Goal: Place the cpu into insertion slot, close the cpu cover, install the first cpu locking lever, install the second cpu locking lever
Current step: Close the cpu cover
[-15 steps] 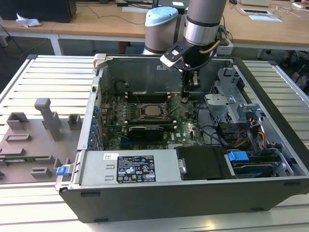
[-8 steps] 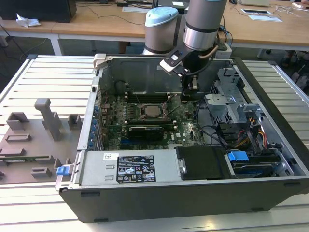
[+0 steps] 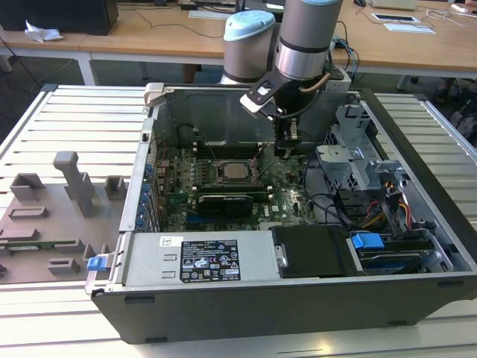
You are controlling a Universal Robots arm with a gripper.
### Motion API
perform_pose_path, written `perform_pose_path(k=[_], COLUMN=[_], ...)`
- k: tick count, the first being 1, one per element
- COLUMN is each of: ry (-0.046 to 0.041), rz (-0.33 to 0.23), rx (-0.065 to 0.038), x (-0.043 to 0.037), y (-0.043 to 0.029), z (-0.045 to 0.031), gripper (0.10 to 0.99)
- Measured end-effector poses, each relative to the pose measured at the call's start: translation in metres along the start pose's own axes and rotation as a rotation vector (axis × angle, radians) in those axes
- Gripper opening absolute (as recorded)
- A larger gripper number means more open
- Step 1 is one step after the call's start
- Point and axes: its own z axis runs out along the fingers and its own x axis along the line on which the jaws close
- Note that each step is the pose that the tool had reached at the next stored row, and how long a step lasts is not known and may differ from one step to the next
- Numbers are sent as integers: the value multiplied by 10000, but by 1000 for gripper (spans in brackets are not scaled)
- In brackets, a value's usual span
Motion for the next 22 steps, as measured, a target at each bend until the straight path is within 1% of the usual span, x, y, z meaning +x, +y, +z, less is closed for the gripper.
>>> perform_pose_path(k=[2, 5, 6, 7, 19, 22], ry=[-1, 0, 0, 1, 0, 0], rz=[1, 2, 0, 1, 1, 0], rx=[-2, -4, -4, -5, -8, -8], x=[1, 1, 2, 2, 5, 5], y=[-60, -114, -156, -177, -335, -361], z=[0, 0, 0, 0, 1, 1], gripper=[106, 106, 106, 106, 106, 106])
